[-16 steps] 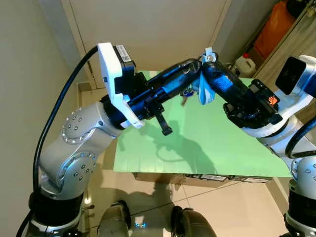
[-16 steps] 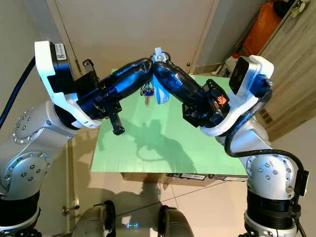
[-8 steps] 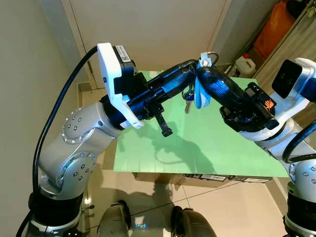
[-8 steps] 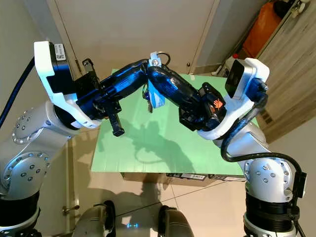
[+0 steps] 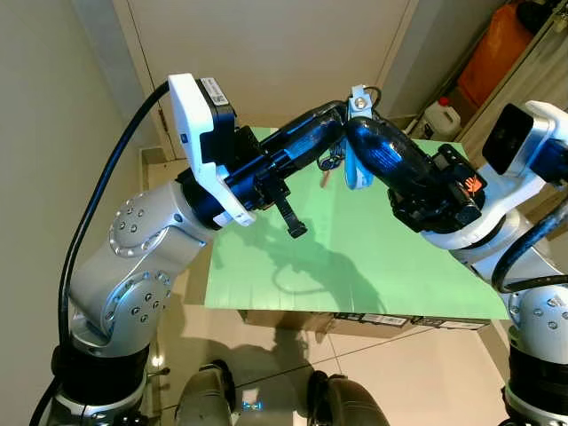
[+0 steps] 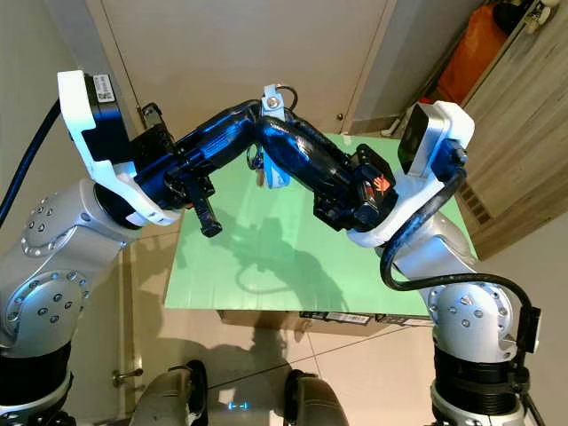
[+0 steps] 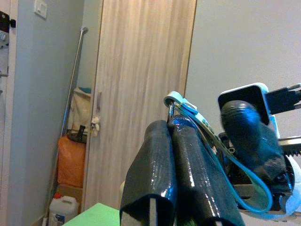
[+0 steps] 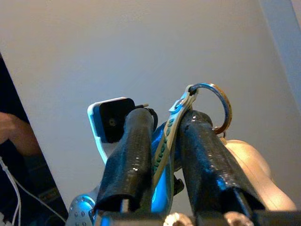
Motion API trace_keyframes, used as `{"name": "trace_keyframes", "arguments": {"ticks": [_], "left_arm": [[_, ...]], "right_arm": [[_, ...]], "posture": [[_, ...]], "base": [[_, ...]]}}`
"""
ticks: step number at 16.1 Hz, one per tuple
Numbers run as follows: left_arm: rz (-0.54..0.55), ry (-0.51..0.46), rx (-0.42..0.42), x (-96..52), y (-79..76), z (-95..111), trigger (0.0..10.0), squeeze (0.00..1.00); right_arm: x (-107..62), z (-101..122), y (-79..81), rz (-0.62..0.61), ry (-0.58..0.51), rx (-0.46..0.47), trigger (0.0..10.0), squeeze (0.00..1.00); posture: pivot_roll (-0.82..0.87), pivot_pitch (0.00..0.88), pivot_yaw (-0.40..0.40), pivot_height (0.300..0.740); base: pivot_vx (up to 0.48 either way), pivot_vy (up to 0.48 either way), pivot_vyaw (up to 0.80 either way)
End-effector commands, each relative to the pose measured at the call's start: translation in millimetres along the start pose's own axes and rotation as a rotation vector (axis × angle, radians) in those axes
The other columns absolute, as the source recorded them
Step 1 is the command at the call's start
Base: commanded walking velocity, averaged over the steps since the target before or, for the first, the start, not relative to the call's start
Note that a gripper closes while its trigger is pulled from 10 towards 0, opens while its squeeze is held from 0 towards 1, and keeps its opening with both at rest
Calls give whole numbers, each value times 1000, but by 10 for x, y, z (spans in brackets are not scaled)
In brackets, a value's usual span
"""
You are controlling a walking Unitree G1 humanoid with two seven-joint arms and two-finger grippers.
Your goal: Hang keys on a hook
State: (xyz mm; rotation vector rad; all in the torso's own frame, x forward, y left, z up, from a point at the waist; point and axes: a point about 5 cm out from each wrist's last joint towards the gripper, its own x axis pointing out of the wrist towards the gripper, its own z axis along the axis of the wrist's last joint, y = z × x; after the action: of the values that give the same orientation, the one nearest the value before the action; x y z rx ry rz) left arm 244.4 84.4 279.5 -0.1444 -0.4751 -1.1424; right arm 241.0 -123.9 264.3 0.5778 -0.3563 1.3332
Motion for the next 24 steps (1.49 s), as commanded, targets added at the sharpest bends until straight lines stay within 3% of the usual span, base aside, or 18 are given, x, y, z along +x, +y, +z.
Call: {"name": "trace_keyframes", "arguments": {"ticks": [1, 8, 10, 11, 12, 13, 15, 16, 17, 19, 24], "left_arm": [[-66, -20, -1, 70, -109, 25, 0, 0], [-51, -52, -1, 64, -93, 75, 0, 0], [-52, -54, -1, 63, -96, 75, 0, 0], [-53, -54, -2, 64, -97, 75, 0, 0], [-55, -57, -3, 66, -98, 80, 0, 0], [-56, -59, -3, 67, -98, 84, 0, 0], [-60, -62, -6, 68, -103, 88, 0, 0], [-60, -62, -6, 68, -104, 88, 0, 0], [-67, -63, -10, 69, -115, 88, 0, 0], [-77, -75, -21, 68, -132, 100, 0, 0], [-114, -97, -54, 73, -173, 118, 0, 0]], "right_arm": [[8, -47, 34, 12, 58, -9, 10000, 1000], [-228, 37, -110, -69, 151, -74, 10000, 1000], [-237, 30, -94, -56, 162, -69, 10000, 894], [-229, 16, -76, -41, 167, -60, 10000, 894], [-252, 16, -84, -37, 174, -55, 10000, 565], [-276, 25, -100, -41, 178, -58, 10000, 565], [-388, 203, -169, -73, 122, -82, 10000, 106], [-409, 258, -177, -76, 98, -88, 10000, 4], [-488, 452, -195, -80, -2, -97, 10000, 0], [-599, 600, -268, -117, -73, -120, 10000, 0], [-366, 482, -244, -20, -55, -68, 10000, 0]], "posture": [[8, 157, -72, 740], [9, 161, -81, 740], [7, 160, -79, 740], [7, 160, -79, 740], [10, 160, -82, 740], [10, 160, -82, 740], [11, 159, -84, 740], [11, 159, -84, 740], [13, 158, -86, 740], [14, 157, -87, 740], [16, 157, -86, 740]], "base": [[0, 0, 0], [0, 0, 0], [0, 0, 0], [0, 0, 0], [0, 0, 0], [0, 0, 0], [0, 0, 0], [0, 0, 0], [0, 0, 0], [0, 0, 0], [0, 0, 0]]}}
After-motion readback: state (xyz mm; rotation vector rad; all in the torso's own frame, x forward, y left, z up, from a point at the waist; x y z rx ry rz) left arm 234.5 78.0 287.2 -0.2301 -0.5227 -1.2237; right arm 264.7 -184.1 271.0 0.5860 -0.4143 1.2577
